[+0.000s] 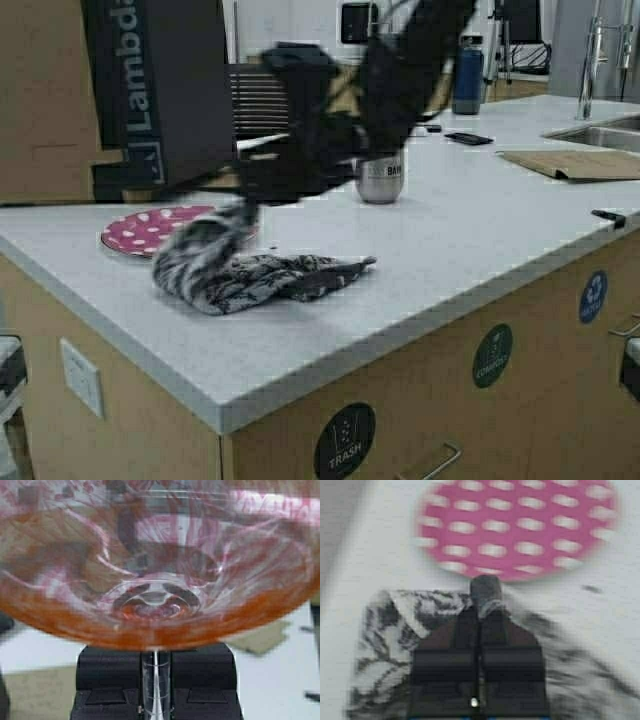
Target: Get the cloth and wipe up the spill under the wine glass
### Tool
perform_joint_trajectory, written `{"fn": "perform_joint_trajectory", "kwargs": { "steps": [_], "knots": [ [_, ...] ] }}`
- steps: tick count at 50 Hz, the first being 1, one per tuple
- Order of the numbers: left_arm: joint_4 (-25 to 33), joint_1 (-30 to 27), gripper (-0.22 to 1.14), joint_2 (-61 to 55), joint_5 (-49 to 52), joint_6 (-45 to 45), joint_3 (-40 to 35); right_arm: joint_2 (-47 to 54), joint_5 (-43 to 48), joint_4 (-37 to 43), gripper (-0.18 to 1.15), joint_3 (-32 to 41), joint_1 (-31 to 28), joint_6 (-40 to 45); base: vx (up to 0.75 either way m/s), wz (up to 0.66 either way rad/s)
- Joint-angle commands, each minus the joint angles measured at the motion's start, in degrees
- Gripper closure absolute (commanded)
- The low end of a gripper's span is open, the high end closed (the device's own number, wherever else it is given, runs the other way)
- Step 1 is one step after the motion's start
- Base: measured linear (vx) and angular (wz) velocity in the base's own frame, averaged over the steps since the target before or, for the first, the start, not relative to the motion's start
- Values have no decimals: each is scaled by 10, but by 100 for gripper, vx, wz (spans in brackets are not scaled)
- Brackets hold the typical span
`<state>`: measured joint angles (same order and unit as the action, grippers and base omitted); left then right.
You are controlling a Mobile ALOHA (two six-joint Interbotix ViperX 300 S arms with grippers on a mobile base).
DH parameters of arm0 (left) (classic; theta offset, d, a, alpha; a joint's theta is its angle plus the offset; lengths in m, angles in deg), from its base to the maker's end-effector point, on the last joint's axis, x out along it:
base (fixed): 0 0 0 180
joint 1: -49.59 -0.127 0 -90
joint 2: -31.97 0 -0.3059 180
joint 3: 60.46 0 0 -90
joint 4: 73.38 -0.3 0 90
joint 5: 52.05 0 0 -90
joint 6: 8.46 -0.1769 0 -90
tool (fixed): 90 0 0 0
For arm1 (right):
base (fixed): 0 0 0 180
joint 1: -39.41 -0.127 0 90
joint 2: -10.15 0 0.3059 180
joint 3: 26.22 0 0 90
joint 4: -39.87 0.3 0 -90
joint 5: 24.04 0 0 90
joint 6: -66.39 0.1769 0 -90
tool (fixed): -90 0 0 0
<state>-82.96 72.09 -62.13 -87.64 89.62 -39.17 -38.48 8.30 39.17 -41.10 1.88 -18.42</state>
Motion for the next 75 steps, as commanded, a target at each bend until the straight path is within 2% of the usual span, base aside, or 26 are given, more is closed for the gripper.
{"fn": "perform_joint_trajectory", "kwargs": {
  "steps": [1,14,37,55,75],
  "knots": [
    [0,1,79,-37,-36,-1,7,-4,7,-2,91,2,40,-3,0,0],
    [-1,1,79,-153,-132,-4,22,29,6,-2,91,17,57,-4,0,-1],
    [-3,1,79,-341,-265,-4,9,30,10,-2,91,-4,81,-4,0,0],
    [-3,1,79,-437,-305,-9,-18,30,11,-2,91,-5,81,-4,0,0],
    [2,-2,79,-537,-381,-62,-59,16,11,2,91,-18,82,-3,0,0]
  ]
}}
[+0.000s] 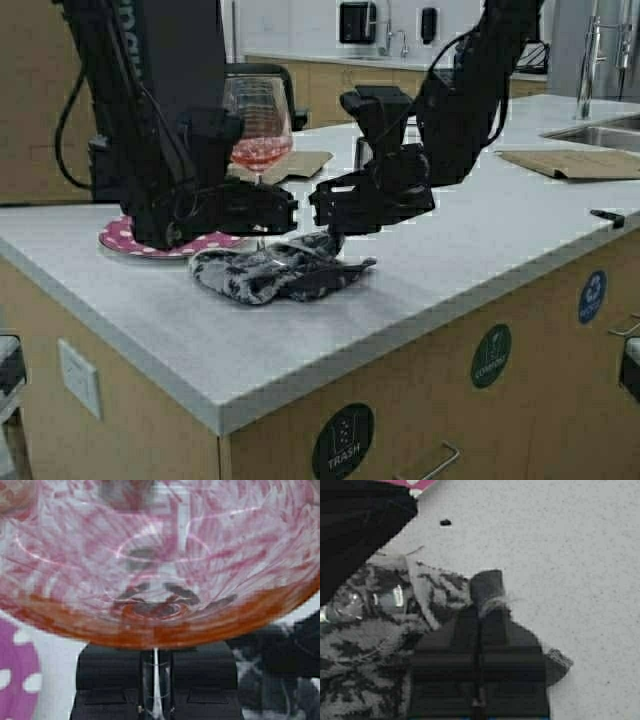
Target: Get the cloth and wipe up the spill under the wine glass
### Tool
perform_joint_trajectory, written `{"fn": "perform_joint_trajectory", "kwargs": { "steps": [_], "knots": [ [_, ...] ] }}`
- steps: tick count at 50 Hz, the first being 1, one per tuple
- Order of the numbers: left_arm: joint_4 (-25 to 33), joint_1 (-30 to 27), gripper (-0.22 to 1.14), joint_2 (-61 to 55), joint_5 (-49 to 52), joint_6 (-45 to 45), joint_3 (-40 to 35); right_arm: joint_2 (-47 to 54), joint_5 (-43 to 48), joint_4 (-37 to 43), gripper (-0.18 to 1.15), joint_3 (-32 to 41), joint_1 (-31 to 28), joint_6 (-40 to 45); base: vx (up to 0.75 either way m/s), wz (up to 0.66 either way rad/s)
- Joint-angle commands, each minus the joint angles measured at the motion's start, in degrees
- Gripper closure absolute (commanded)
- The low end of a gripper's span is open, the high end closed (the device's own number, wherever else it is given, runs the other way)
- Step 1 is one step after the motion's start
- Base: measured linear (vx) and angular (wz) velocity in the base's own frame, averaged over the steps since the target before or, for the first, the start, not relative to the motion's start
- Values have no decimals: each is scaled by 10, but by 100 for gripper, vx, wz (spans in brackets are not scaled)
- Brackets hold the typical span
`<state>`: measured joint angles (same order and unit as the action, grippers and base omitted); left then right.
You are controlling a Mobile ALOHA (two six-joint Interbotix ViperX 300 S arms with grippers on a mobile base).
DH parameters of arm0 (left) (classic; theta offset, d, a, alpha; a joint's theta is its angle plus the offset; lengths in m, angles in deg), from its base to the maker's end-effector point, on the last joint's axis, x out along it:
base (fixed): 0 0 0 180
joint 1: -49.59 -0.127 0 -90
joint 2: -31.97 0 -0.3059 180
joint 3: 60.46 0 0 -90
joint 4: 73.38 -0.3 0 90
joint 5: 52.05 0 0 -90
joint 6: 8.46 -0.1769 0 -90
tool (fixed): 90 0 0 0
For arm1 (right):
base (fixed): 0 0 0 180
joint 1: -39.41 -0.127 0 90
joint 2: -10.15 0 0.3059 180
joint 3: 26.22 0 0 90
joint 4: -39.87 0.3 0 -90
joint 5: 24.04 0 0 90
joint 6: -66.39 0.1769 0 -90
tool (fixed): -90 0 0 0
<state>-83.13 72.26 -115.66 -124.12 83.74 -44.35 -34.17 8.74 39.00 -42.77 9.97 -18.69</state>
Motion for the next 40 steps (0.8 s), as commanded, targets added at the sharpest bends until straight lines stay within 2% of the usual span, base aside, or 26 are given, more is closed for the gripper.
{"fn": "perform_joint_trajectory", "kwargs": {
  "steps": [1,11,27,40],
  "knots": [
    [4,-4,79,0,-21,-1,-4,-29,6,4,91,-3,3,0,0,0],
    [4,-4,79,57,-40,-3,17,-61,17,40,91,-18,39,4,0,0],
    [4,-9,79,94,-40,-6,10,-124,86,148,91,-60,171,65,0,0],
    [4,-11,78,42,-40,-6,-9,-127,95,147,91,-80,192,76,0,0]
  ]
}}
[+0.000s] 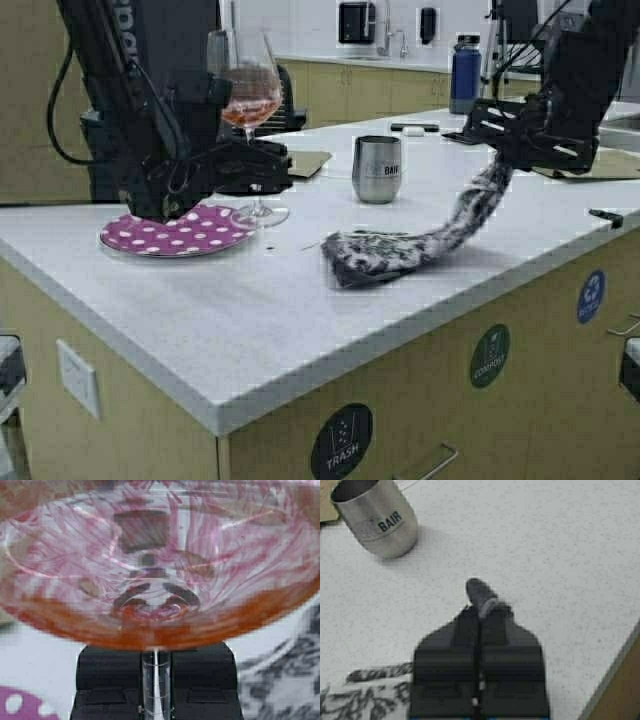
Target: Get the cloth and wipe up the spill under the wine glass
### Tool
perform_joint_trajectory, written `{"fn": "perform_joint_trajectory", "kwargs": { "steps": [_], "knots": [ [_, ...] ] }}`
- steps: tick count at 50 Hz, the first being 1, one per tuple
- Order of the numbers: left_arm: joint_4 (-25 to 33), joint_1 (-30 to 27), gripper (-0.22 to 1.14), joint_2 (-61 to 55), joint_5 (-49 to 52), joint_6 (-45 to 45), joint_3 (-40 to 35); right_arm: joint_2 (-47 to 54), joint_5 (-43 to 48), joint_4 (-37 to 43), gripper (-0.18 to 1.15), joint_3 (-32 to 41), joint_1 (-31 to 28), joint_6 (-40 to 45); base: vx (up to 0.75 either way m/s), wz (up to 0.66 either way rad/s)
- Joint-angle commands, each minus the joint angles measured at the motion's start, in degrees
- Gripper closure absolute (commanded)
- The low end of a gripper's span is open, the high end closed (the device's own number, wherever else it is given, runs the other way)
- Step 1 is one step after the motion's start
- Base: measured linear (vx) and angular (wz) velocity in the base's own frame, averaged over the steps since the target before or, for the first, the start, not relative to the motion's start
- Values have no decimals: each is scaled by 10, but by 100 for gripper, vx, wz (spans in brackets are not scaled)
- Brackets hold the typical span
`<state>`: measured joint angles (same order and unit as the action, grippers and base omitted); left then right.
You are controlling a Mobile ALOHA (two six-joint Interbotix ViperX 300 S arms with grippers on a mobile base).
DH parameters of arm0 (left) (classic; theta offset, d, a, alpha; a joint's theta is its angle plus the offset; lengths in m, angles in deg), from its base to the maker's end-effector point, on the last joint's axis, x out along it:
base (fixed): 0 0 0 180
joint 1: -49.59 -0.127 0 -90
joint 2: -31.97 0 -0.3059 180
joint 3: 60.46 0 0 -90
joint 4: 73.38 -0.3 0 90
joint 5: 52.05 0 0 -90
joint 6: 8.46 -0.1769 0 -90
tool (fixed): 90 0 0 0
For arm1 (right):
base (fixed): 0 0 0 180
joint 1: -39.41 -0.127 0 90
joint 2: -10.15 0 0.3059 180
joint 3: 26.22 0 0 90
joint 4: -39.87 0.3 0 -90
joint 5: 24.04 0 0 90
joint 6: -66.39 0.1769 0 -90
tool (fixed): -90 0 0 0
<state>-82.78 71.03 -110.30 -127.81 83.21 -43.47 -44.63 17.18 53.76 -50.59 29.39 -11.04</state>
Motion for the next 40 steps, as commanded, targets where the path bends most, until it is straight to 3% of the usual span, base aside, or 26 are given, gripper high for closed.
{"fn": "perform_joint_trajectory", "kwargs": {
  "steps": [1,28,40],
  "knots": [
    [1,3,78,-16,-4,-2,-20,-22,11,-1,91,-3,-2,-1,0,0],
    [-1,3,76,-94,18,1,-102,-19,12,-8,91,-13,-2,-3,0,0],
    [-3,3,53,-97,25,-1,-105,-18,12,-10,91,-12,-2,-3,0,0]
  ]
}}
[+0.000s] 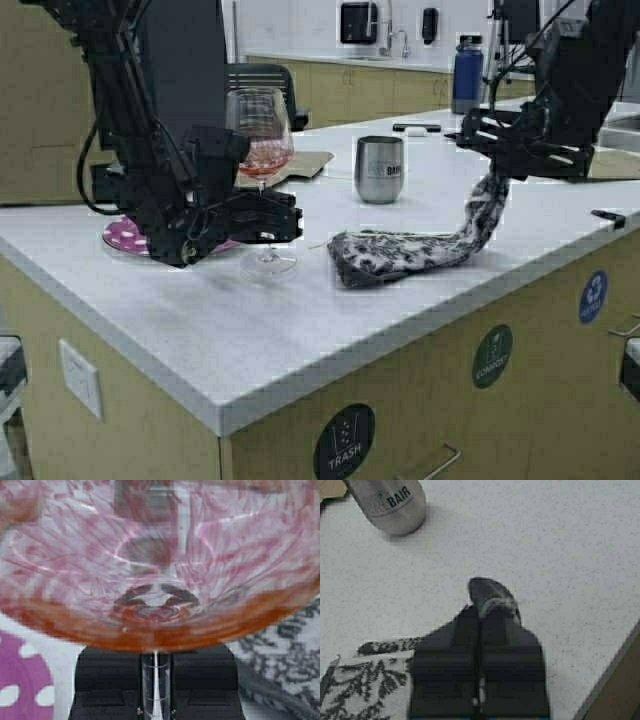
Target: Get the cloth and wipe up the spill under the wine glass
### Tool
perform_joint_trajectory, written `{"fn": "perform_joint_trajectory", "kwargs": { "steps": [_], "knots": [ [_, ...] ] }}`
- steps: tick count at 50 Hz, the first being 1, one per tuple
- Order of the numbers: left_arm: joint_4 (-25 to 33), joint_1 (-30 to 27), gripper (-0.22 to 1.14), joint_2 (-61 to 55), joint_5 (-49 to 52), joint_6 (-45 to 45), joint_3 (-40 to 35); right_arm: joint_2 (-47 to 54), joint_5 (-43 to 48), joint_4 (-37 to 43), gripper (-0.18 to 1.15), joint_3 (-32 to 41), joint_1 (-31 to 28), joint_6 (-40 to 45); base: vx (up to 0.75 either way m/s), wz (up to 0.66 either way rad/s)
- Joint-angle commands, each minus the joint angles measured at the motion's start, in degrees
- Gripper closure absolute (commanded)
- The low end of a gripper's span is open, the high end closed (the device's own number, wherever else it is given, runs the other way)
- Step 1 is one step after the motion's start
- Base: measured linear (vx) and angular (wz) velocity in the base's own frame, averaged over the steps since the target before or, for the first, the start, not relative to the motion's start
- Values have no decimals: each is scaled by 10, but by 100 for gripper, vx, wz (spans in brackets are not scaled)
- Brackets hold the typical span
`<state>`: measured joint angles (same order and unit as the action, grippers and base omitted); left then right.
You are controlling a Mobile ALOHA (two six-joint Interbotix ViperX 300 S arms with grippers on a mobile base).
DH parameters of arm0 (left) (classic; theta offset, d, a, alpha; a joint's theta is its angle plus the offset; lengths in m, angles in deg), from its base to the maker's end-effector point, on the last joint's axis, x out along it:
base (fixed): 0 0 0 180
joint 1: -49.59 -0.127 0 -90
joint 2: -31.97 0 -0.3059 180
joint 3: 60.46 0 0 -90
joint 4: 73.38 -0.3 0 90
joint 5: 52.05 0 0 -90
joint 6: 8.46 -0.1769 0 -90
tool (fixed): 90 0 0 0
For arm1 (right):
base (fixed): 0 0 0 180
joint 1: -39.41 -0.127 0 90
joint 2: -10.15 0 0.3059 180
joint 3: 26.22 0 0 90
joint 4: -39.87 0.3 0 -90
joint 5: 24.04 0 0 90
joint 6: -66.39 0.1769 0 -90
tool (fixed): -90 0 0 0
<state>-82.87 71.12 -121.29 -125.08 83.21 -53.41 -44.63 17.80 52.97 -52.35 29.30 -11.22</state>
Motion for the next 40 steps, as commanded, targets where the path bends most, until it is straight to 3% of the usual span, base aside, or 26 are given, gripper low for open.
{"fn": "perform_joint_trajectory", "kwargs": {
  "steps": [1,17,31,40],
  "knots": [
    [-2,2,48,12,-2,-1,-5,-18,6,-2,91,6,-1,-1,0,0],
    [1,1,2,12,-2,-4,-1,-17,6,-3,91,-4,-1,0,0,0],
    [6,2,1,25,-17,-15,38,-17,6,-3,91,-11,-1,1,0,0],
    [30,1,1,37,-83,-27,113,-18,8,-3,91,-24,-1,1,0,0]
  ]
}}
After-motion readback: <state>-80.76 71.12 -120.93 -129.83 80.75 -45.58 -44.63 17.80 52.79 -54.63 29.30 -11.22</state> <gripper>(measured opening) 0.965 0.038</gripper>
